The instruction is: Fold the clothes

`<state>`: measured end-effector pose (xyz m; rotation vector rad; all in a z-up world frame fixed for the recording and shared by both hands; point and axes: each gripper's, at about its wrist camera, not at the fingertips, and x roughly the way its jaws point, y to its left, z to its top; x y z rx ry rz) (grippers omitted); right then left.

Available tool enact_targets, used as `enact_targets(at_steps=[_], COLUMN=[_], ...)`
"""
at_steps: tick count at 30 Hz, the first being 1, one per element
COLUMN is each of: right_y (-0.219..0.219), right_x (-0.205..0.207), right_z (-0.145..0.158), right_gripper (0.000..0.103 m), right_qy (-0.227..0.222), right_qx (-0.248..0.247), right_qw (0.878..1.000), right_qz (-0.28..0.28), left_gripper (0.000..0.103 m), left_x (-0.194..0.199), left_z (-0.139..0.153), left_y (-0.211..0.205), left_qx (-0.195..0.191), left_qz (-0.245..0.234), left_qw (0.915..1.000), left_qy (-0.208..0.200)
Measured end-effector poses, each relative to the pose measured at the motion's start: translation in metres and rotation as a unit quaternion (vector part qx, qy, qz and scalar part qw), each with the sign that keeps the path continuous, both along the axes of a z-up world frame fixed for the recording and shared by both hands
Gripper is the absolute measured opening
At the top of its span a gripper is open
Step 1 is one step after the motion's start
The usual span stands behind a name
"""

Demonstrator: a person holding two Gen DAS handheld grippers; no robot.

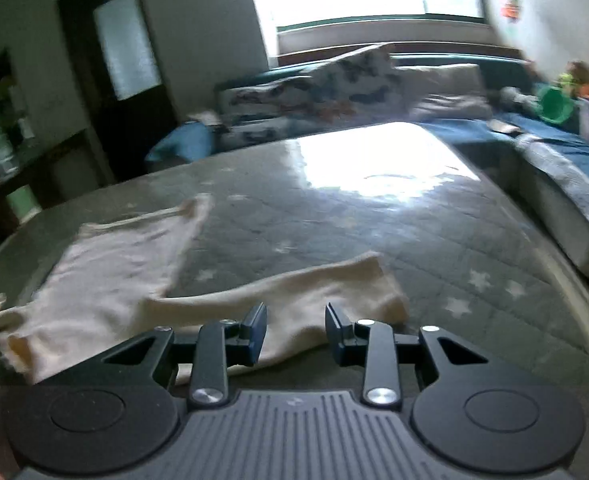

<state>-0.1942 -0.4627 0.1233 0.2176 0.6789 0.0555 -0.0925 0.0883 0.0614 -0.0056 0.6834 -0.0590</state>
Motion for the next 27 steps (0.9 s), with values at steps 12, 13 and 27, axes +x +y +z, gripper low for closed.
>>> enact_targets(at_steps=[12, 13, 27], right_y=[0.113, 0.122, 0.195], right_x=[0.038, 0.041, 0.044], right_z=[-0.001, -0.002, -0.024], right_gripper=[0.035, 0.035, 0.039], right_qy=[0.009, 0.012, 0.048], right_qx=[0.018, 0.016, -0.028], right_qw=[0.964, 0.960, 0.914], right_qz=[0.264, 0.280, 0.401], left_gripper=[0.027, 0.027, 0.054], left_x=[-0.006, -0.008, 0.053], left_z=[0.015, 0.017, -0.002], left_y=[0.022, 0.022, 0.001], left_qx=[0.010, 0.016, 0.002], left_qz=[0.073, 0.081, 0.005], left_qw=[0.9971, 0.9962, 1.0000], left_qy=[-0.020, -0.027, 0.006])
